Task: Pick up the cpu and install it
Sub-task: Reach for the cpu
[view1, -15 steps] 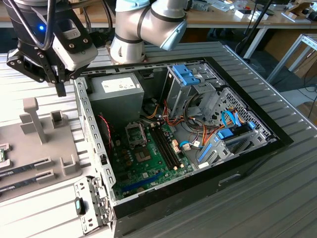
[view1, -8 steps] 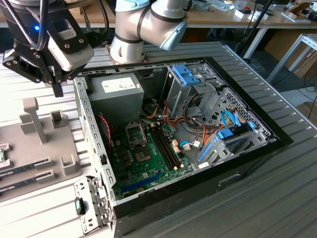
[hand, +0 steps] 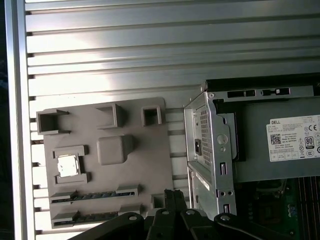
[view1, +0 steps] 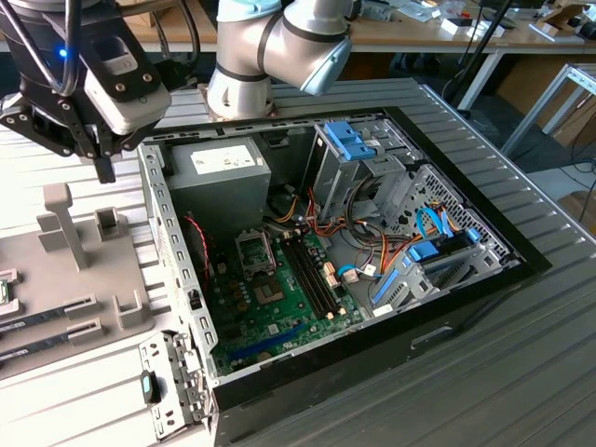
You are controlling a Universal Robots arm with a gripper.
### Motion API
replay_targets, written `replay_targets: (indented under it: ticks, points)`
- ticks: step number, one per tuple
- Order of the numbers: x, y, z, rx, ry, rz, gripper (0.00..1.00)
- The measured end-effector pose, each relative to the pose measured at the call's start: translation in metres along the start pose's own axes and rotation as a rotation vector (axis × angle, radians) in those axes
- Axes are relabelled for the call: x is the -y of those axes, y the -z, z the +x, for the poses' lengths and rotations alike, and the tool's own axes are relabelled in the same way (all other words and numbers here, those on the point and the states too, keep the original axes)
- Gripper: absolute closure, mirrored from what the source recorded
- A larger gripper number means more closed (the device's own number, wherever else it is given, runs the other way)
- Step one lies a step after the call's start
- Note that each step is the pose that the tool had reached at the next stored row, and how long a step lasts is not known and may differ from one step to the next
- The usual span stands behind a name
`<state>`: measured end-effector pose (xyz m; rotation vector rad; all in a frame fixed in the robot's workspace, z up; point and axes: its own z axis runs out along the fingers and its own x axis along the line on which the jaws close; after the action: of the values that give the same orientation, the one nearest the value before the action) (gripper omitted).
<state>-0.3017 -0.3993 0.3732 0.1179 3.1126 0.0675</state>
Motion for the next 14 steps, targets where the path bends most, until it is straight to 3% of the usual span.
replay_targets:
  ticks: [14]
  points:
    - [0.0002, -0.0007, 0.0025, 0.0000, 0.000, -0.0001, 0.89]
